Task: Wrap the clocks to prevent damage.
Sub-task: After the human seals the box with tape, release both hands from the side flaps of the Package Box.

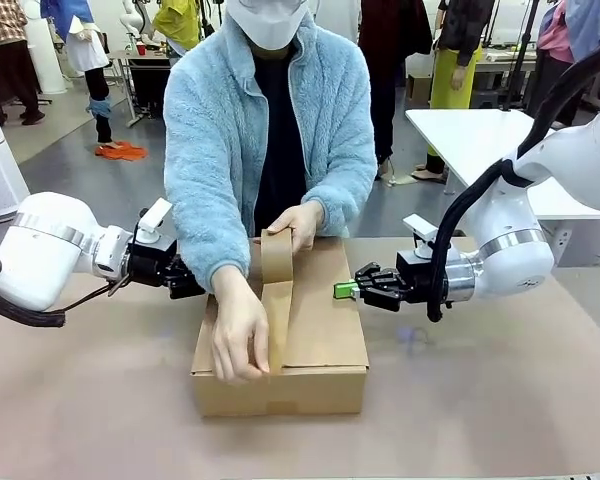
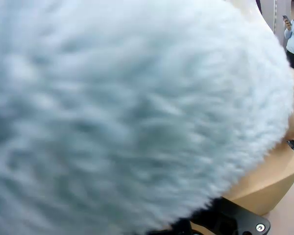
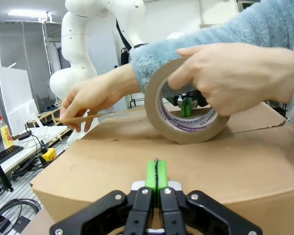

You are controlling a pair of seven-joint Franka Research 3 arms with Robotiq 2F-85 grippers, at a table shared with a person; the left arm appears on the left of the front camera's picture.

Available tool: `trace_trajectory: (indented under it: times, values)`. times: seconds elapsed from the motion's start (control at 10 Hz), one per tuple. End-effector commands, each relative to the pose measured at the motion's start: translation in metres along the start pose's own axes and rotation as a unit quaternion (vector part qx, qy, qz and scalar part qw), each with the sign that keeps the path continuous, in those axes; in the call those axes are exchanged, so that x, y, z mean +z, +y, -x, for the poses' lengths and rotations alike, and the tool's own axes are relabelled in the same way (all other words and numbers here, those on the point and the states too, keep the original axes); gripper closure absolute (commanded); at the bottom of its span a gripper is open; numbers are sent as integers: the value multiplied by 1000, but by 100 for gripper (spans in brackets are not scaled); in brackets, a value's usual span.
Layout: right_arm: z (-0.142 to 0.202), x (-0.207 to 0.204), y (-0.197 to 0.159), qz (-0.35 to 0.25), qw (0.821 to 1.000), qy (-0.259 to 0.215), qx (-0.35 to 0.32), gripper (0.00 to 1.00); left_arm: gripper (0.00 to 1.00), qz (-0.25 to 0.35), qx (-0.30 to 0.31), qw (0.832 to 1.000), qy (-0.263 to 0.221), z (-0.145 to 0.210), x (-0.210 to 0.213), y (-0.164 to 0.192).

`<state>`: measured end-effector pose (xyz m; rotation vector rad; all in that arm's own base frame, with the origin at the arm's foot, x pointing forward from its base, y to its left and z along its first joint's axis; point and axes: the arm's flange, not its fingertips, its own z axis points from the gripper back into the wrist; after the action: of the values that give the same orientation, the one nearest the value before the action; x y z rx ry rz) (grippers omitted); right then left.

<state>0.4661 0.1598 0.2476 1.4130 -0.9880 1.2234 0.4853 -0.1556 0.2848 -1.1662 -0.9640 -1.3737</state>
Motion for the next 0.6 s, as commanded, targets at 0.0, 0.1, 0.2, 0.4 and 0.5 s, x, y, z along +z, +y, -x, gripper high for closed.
trace_trajectory:
  times: [0.0, 0.1, 0.2, 0.4, 0.5]
  values:
    - [0, -1, 0, 8, 1000, 2, 0, 99, 100, -7, 3, 1000, 1, 1, -3, 1]
    - [0, -1, 0, 8, 1000, 2, 0, 99, 100, -7, 3, 1000, 1, 1, -3, 1]
    - [0, -1, 0, 8, 1000, 2, 0, 99, 100, -7, 3, 1000, 1, 1, -3, 1]
    - [0, -1, 0, 8, 1000, 2, 0, 99, 100, -7, 3, 1000, 1, 1, -3, 1]
    - [0, -1, 0, 8, 1000, 2, 0, 99, 100, -7, 3, 1000, 1, 1, -3, 1]
